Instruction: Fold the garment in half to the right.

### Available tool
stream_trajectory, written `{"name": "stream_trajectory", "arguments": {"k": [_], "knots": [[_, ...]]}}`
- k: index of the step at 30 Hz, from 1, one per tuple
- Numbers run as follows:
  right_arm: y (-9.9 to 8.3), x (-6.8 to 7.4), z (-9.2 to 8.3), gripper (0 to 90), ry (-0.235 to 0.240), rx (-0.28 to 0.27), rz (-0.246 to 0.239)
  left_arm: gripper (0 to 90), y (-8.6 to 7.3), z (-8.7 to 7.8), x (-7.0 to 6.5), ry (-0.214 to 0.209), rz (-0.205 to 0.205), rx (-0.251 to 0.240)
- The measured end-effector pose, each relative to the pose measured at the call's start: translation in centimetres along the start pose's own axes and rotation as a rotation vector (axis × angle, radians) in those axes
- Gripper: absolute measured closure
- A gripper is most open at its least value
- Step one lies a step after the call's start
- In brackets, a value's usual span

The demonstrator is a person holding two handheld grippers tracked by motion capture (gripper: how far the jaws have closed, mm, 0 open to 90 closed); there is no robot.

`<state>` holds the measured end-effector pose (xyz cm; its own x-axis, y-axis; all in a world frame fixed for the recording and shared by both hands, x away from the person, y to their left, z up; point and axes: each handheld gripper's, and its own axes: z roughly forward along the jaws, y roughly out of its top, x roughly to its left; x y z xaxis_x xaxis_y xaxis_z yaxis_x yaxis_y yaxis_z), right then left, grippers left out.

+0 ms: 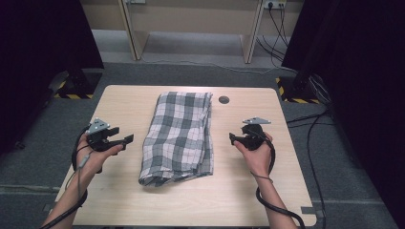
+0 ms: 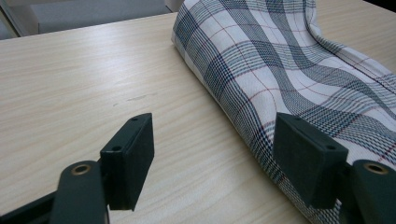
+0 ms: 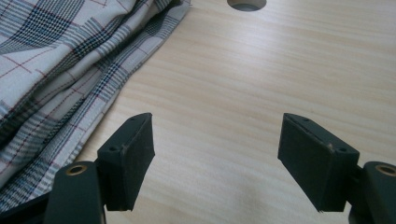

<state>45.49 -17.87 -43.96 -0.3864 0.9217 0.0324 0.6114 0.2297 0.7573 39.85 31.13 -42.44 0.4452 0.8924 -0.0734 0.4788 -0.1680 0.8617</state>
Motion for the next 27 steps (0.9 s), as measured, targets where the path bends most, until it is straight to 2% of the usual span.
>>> {"name": "stream_trajectory", "arguments": {"k": [15, 27], "knots": [[-3.4, -1.8, -2.6, 27.4, -0.024, -0.020, 0.040, 28.9, -2.7, -2.1, 0.5, 0.015, 0.006, -0.034], [-5.1, -2.8, -4.3, 27.3, -0.046, -0.032, 0.053, 28.6, -4.2, -3.2, 0.9, 0.021, -0.001, -0.044]]}}
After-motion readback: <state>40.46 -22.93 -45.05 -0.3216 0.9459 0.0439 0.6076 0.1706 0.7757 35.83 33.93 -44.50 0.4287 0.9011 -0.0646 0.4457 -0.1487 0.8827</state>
